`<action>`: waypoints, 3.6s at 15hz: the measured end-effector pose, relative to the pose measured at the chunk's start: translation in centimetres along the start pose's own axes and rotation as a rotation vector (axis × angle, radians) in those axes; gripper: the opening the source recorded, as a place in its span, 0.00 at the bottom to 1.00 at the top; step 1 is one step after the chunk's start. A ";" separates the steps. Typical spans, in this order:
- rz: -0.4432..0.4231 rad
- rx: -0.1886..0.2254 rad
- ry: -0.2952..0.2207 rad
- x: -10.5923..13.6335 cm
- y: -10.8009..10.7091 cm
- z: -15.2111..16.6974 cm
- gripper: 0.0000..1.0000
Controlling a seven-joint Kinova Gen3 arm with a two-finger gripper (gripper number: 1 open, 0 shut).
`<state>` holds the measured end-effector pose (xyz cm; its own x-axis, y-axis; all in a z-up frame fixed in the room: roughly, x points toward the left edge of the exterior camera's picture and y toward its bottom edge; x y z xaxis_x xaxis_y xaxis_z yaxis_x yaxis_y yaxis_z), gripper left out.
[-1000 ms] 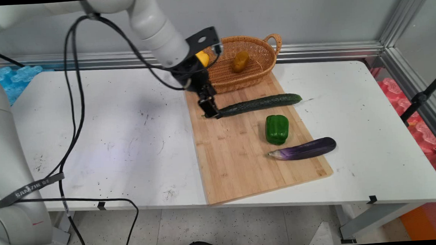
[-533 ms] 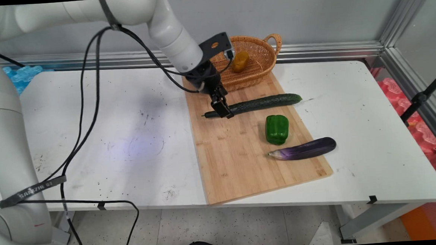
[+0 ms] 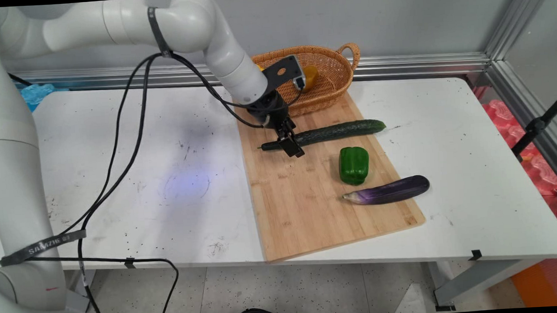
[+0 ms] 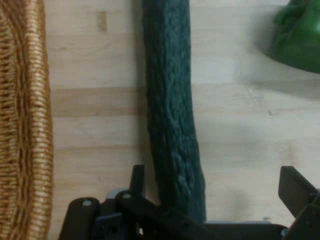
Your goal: Pick up the cucumber from the cutting board, then place the picked object in the vegetable basket
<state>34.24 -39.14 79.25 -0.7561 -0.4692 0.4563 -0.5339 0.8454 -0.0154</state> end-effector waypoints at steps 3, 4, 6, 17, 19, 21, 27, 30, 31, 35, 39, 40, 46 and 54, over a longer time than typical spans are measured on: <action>-0.007 0.005 0.006 -0.1 -0.2 0.8 0.00; -0.010 0.006 0.009 -0.1 -0.3 1.0 0.00; -0.013 0.007 0.013 0.0 -0.4 1.3 0.00; -0.025 0.003 0.036 0.9 0.0 0.6 0.00; -0.023 0.004 0.044 1.5 0.0 -0.2 0.00; -0.013 0.006 0.055 2.5 -0.2 -1.7 0.00; 0.038 0.040 0.077 4.8 -2.6 -6.4 0.00; 0.061 0.080 0.082 5.4 -4.8 -8.2 0.00; 0.069 0.096 0.084 5.5 -5.7 -8.7 0.00; 0.083 0.134 0.085 5.5 -8.0 -9.5 0.00; 0.088 0.155 0.086 5.0 -9.8 -9.6 0.00; 0.088 0.158 0.088 4.9 -10.2 -9.5 0.00; 0.081 0.159 0.103 4.0 -12.1 -7.8 0.00; 0.060 0.134 0.117 3.0 -12.8 -4.9 0.00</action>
<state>40.70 -50.12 85.17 -0.7431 -0.3794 0.5512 -0.5406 0.8259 -0.1603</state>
